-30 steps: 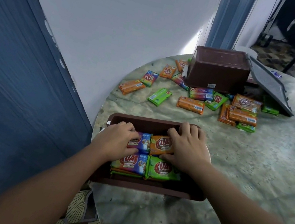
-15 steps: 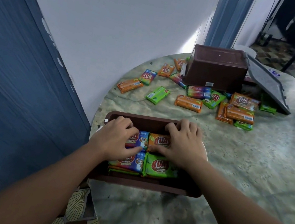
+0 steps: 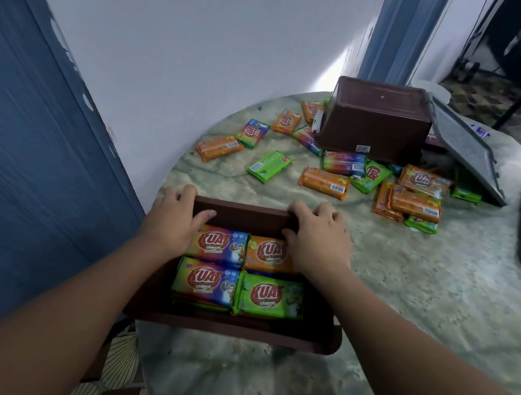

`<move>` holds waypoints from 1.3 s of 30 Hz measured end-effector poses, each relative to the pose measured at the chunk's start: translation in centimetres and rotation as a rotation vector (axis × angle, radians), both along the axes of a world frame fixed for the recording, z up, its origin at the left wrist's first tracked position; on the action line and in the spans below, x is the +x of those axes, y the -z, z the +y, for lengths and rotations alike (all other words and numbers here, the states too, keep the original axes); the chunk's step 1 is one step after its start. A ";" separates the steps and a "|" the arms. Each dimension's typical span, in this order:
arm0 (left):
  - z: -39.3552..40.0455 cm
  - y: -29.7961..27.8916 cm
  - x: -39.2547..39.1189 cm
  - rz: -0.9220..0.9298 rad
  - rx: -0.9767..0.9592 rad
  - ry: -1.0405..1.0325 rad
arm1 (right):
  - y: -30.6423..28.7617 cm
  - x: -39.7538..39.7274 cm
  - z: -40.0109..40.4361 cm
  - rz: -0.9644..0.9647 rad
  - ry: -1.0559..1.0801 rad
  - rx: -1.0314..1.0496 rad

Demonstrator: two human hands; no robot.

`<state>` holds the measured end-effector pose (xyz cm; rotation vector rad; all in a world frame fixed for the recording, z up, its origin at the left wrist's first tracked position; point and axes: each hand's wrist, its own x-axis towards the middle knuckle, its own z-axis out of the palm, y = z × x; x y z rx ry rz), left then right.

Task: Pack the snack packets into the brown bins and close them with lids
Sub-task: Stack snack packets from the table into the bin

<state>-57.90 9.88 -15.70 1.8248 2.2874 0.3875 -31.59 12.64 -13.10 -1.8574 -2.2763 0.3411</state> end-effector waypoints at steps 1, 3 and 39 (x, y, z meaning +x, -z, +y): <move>0.1 0.0 -0.1 0.005 0.001 0.000 | 0.0 -0.1 0.3 -0.016 0.001 0.010; 0.6 -0.1 -0.3 0.012 0.004 -0.005 | 0.0 -0.5 1.2 -0.034 -0.004 0.021; 9.7 -0.4 -5.2 0.459 0.247 0.385 | -0.4 -7.0 9.4 -0.052 0.117 -0.012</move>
